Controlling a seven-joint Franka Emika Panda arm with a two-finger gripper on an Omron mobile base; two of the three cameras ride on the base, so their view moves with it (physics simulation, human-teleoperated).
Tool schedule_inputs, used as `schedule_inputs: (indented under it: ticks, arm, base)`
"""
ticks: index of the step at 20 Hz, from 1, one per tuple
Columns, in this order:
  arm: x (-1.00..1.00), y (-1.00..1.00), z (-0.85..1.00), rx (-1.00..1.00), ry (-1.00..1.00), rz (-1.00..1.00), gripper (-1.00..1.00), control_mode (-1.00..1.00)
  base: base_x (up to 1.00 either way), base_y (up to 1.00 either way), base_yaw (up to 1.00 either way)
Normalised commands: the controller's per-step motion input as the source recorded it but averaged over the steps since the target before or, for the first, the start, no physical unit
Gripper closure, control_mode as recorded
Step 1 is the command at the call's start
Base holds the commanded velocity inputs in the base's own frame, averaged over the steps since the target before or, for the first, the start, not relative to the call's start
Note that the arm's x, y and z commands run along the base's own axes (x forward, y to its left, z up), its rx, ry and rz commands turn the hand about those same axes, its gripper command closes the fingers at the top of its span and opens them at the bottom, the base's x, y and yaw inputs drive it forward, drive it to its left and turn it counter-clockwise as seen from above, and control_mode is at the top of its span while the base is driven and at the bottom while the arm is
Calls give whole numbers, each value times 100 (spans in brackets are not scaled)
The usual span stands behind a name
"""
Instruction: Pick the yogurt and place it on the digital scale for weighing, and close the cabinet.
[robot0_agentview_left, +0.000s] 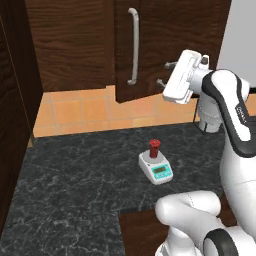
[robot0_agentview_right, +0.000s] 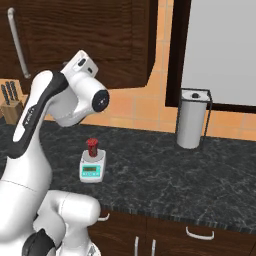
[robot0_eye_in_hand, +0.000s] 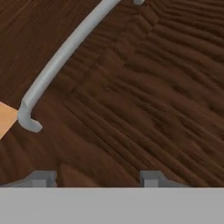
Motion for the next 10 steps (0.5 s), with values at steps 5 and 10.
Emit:
schedule_inputs:
  ticks: [5,10]
  arm:
    - [97,35,-19,-2,-3,-17,-100,-100]
    - [97,5,-23,0,0,-12,-100,-100]
  base:
    - [0,0,0]
    - [0,0,0]
